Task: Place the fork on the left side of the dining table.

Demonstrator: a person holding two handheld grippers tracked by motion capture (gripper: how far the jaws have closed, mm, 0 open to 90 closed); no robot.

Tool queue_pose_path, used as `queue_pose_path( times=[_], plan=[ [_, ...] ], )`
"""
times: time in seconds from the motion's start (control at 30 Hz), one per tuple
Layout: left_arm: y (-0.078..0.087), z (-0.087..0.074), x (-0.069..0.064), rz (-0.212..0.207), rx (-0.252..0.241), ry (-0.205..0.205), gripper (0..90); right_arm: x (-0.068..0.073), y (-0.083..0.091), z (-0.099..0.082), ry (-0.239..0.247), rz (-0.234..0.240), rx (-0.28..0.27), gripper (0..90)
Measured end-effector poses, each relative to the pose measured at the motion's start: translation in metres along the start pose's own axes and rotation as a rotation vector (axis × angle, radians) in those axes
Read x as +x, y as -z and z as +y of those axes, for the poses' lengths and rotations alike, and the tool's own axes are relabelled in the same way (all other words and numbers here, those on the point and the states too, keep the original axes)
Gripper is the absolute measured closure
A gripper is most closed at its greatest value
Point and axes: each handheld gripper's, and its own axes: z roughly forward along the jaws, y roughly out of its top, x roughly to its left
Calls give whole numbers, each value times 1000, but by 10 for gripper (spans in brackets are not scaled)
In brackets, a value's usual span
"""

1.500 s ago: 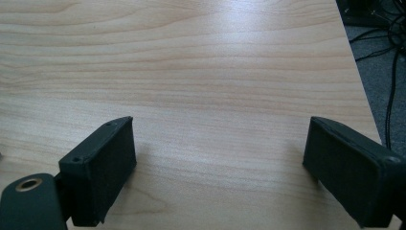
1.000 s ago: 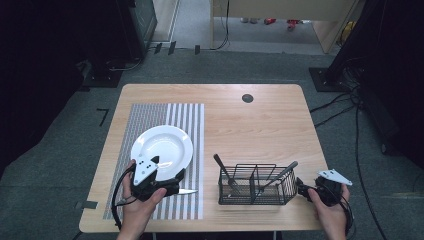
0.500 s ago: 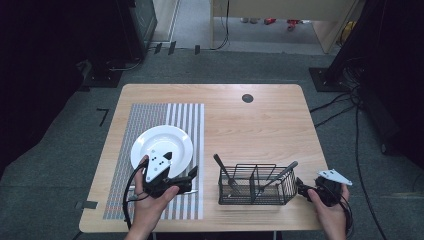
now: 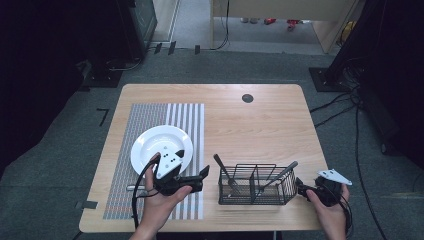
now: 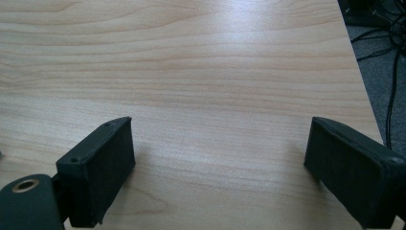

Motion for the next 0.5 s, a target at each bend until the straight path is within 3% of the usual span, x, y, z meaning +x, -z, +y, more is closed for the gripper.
queue_pose_path(
  times=[0.13,0.3,0.33,0.5],
  plan=[
    [-8,3,-6,-36,11,-8,151,0,0,0,0,0,0,97],
    [-19,8,-11,-60,21,9,274,0,0,0,0,0,0,97],
    [-20,9,-11,-70,19,12,338,0,0,0,0,0,0,97],
    [-29,12,-11,-86,27,26,486,0,0,0,0,0,0,97]
  ],
)
